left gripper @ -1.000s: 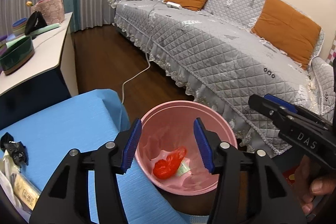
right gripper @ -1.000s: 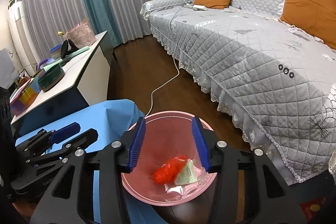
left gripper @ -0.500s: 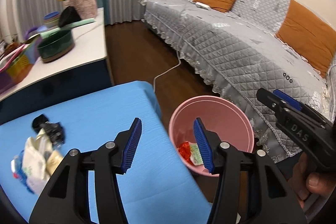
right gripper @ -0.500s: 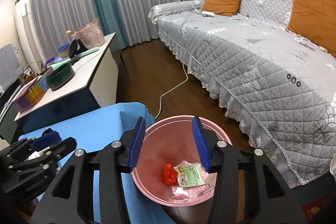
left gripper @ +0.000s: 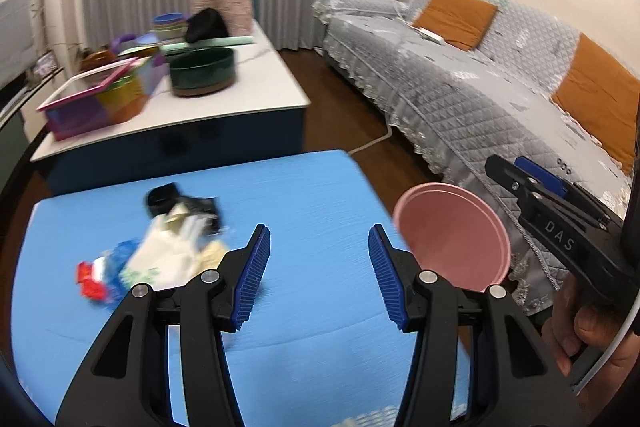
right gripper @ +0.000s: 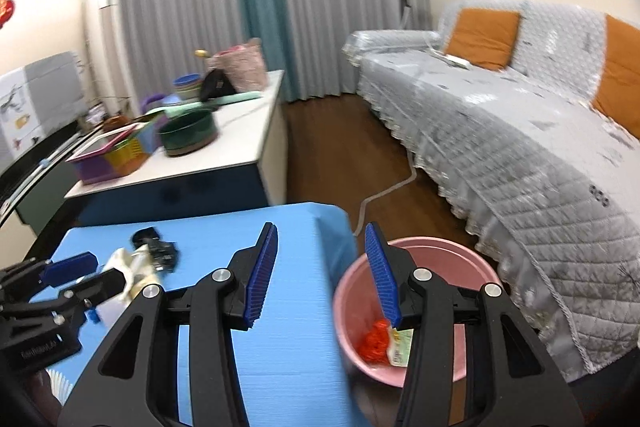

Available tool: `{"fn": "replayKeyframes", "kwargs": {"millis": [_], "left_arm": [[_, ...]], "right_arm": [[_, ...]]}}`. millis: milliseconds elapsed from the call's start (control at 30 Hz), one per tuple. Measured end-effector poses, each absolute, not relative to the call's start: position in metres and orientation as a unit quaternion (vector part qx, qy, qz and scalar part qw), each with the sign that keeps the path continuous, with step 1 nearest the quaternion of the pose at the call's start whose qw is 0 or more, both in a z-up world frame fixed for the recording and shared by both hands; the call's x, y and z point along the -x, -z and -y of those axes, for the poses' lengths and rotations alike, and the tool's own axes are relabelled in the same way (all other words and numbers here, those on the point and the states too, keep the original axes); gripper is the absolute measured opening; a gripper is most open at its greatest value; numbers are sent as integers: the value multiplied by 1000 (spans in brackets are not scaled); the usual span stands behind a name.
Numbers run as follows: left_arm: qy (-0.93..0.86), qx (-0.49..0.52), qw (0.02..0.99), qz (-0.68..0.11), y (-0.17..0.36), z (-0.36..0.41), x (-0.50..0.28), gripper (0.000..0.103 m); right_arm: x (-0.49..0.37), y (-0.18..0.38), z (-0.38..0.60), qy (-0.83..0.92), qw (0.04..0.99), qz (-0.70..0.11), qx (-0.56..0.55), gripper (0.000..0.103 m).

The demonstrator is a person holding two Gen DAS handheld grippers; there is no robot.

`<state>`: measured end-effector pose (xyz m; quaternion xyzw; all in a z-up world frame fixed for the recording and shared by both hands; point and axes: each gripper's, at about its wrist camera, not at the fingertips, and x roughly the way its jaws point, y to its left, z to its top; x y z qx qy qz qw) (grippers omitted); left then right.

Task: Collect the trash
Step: 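Move both open tools back over the trash on the table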

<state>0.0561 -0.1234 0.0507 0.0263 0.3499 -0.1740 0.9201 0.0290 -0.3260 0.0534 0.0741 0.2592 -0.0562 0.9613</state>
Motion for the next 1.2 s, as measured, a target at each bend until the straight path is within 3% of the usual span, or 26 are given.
{"fn": "replayKeyframes", "kwargs": {"millis": [333,500,700,800,1067,1200], "left_arm": [[97,0,944,-317,-60,11,-55,50],[55,58,944,-322,-37,-38,-58,35],[23,75,938,-338,-9,-66,-62,30],[24,85,935,-344,-1,-72,-65,30],[39,99,924,-367,19,-70,-78,30],[48,96,918,-382,30,-65,-85,30]], "right_arm": [[-44,-43,262,-22,960,-271,-65,40],[-58,-31,241,-55,954,-288,-65,30],[-76,-2,212,-85,940,-324,-63,30],[-85,14,199,-100,931,-347,-57,33],[-105,58,164,-131,909,-395,-9,61],[-111,72,152,-149,899,-412,15,70]]}}
